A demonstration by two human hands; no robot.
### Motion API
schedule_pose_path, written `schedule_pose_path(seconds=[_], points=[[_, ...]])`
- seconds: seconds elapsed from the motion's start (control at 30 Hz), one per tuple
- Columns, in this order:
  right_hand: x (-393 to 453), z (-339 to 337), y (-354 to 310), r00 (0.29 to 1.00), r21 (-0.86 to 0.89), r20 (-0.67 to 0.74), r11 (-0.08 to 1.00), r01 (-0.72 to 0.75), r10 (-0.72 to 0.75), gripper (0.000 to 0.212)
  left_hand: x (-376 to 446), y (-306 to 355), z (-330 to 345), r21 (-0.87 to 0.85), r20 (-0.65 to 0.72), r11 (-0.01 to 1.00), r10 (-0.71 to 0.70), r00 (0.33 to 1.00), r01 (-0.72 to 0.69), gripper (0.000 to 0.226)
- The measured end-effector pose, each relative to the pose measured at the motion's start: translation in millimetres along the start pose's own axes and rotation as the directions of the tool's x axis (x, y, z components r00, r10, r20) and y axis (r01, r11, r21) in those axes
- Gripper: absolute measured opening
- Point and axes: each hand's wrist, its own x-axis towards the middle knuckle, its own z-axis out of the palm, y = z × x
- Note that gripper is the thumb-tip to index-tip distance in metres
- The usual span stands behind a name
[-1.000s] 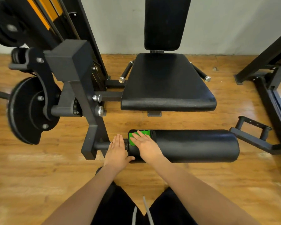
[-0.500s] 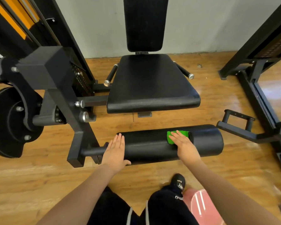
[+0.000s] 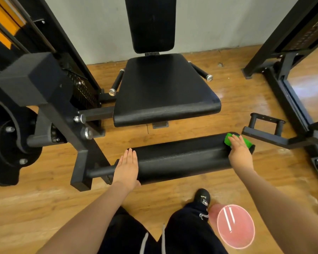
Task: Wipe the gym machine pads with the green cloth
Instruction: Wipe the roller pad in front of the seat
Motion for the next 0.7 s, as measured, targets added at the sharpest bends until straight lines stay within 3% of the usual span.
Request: schedule_pose_path(seconds=[0.13,0.3,0.47,0.57,0.7], points=[[-25,25,-7,0.994,0.069,-0.106,0.997,-0.034,0.041,0.064,9,-4,-11,0.004,0.054,0.999,0.033,0.998,-0.033,0.115],[-40,40,-30,0.998,0.039,-0.058,0.999,-0.013,0.015,0.068,34,-20,-32,-0.071,0.172,0.994,0.098,0.98,-0.087,0.118],[-38,34,-46,0.998,-0.068,0.03,0.996,-0.049,0.051,0.071,20,-22,-13,-0.103,0.053,0.99,0.1,0.994,-0.094,0.115],[-47,42,-70,0.997,-0.102,0.059,0.994,0.047,-0.042,0.067,3,-22,3,-0.154,-0.058,0.987,0.033,0.998,-0.042,0.106],[-62,67,-123,0.923,-0.129,0.162,0.919,0.372,-0.35,0.061,-17,-22,23,-0.287,-0.082,0.956,-0.089,0.993,0.062,0.103]])
